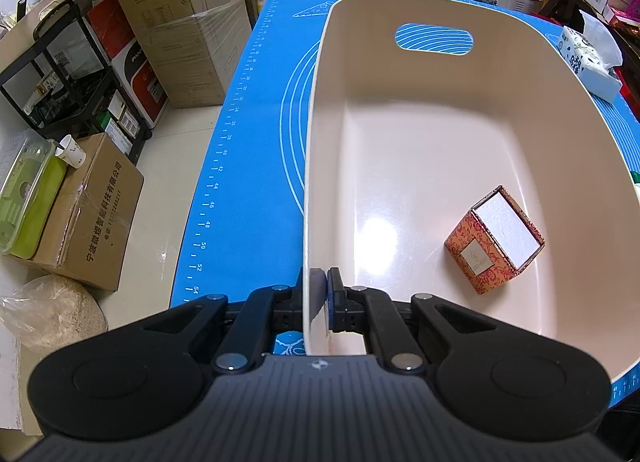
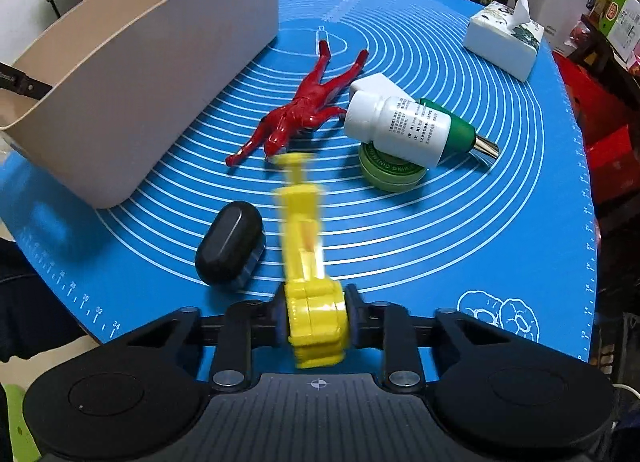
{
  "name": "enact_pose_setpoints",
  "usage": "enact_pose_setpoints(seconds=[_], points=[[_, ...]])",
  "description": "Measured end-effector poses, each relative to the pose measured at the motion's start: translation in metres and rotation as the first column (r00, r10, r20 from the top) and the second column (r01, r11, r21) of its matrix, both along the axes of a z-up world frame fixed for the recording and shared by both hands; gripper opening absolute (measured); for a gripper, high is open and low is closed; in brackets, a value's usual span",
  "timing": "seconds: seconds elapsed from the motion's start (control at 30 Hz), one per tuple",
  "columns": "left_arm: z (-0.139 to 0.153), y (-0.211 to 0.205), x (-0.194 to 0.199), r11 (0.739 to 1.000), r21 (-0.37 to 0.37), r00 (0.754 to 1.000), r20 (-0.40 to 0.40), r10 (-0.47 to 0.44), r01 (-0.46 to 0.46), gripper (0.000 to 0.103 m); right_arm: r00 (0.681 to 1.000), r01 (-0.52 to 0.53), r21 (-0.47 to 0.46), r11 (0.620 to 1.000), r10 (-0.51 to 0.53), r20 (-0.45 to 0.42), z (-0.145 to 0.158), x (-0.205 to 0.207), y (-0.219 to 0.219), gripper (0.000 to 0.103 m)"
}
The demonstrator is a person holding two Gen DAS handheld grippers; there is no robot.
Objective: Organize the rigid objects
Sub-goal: 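Grasp the yellow toy tool with the right tool, then lift the yellow toy tool into the basket with the right tool and release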
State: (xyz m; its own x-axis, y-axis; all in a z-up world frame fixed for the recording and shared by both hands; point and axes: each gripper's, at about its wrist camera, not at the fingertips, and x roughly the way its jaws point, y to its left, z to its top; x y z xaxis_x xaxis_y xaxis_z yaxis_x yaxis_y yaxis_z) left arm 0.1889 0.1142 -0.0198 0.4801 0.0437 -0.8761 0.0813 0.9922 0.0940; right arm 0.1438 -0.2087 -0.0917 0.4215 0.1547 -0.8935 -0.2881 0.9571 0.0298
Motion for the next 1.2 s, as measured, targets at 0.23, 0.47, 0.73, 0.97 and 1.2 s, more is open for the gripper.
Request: enact_pose_setpoints(seconds=[0.23,0.47,0.73,0.97,1.2], points=[[0.001,-0.001,0.000,1.000,0.002,1.000,-0.002,-0.001,0.001,0.010,0.998,-0.005,-0.031,0.999,0.008,0.069,0.008,-0.007,-0.004,0.034],[0.001,-0.002,0.001,1.000,0.000,1.000,-0.005,-0.001,0.001,0.009,0.988,0.020,-0.032,0.999,-0.015,0.151,0.035,-0.007,-0.017,0.034],[0.001,-0.001,0.002,1.000,-0.001,1.000,-0.007,0.001,-0.001,0.009,0.970,0.035,0.007,0.999,-0.036,0.242,0.074,0.001,-0.020,0.034],[0.000,-0.001,0.003,1.000,-0.004,1.000,-0.008,0.000,-0.001,0.009,0.944,0.001,0.037,0.999,-0.013,0.330,0.111,0.021,0.001,0.034],[0.000,-0.001,0.003,1.000,-0.006,1.000,-0.009,0.002,-0.002,0.009,0.925,-0.073,0.089,0.993,0.034,0.379,0.139,0.052,0.053,0.034]])
